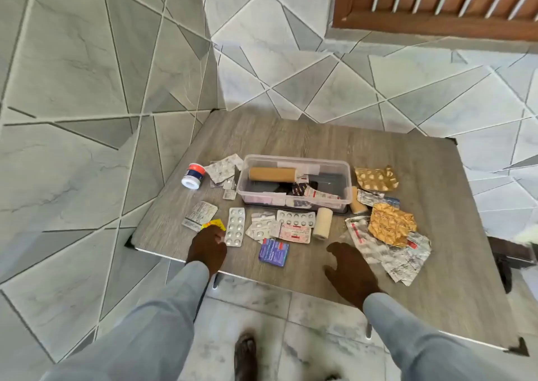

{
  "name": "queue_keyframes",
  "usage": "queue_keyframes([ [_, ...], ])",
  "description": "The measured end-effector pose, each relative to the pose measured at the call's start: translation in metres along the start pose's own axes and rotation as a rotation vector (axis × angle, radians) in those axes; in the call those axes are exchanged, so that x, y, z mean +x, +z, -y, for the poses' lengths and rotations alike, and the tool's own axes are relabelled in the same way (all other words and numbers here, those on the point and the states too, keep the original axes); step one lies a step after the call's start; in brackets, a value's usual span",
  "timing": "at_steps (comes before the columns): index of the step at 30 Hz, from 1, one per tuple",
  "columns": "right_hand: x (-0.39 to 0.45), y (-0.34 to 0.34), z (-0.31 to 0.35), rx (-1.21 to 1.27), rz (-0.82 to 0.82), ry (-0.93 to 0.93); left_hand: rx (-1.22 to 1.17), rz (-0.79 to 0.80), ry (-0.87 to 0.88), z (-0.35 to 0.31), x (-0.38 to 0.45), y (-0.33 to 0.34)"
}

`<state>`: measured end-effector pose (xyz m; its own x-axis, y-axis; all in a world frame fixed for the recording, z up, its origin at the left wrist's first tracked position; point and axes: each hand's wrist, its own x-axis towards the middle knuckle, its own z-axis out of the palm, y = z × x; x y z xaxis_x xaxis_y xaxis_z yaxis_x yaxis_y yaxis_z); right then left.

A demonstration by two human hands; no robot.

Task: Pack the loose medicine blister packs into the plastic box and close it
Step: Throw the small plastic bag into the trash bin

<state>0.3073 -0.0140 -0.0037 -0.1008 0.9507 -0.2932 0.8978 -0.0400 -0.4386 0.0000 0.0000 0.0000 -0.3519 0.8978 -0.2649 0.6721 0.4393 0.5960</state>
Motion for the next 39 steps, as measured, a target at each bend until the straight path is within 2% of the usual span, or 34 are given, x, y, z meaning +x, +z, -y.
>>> queue_keyframes([
  [3, 0.016, 0.011, 0.026, 0.062, 0.017, -0.005, 0.111, -0.021, 0.029, 0.008, 0.020, -0.008],
  [6, 0.032, 0.019, 0.059, 0.033, 0.111, -0.038, 0.297, -0.003, 0.057, 0.019, 0.036, -0.017],
  [13, 0.068, 0.043, 0.137, 0.137, 0.231, -0.102, 0.680, 0.059, 0.314, 0.045, 0.073, -0.014],
  [18, 0.084, 0.060, 0.174, 0.137, 0.262, -0.127, 0.735, -0.039, 0.489, 0.050, 0.085, -0.014],
  [23, 0.091, 0.063, 0.192, 0.194, 0.249, -0.108, 0.663, -0.048, 0.463, 0.049, 0.093, -0.034],
  [26, 0.092, 0.055, 0.192, 0.271, 0.202, -0.083, 0.380, 0.013, 0.394, 0.024, 0.092, -0.042],
  [30, 0.088, 0.036, 0.175, 0.460, 0.046, 0.038, -0.048, 0.322, 0.325, -0.029, 0.076, -0.019],
  [34, 0.069, 0.004, 0.124, 0.460, -0.182, 0.215, -0.341, 0.557, 0.207, -0.084, 0.053, 0.018],
  [36, 0.055, -0.011, 0.092, 0.408, -0.235, 0.282, -0.376, 0.677, 0.156, -0.106, 0.039, 0.034],
  [39, 0.025, -0.029, 0.041, 0.432, -0.326, 0.408, -0.241, 0.718, 0.243, -0.131, 0.021, 0.072],
])
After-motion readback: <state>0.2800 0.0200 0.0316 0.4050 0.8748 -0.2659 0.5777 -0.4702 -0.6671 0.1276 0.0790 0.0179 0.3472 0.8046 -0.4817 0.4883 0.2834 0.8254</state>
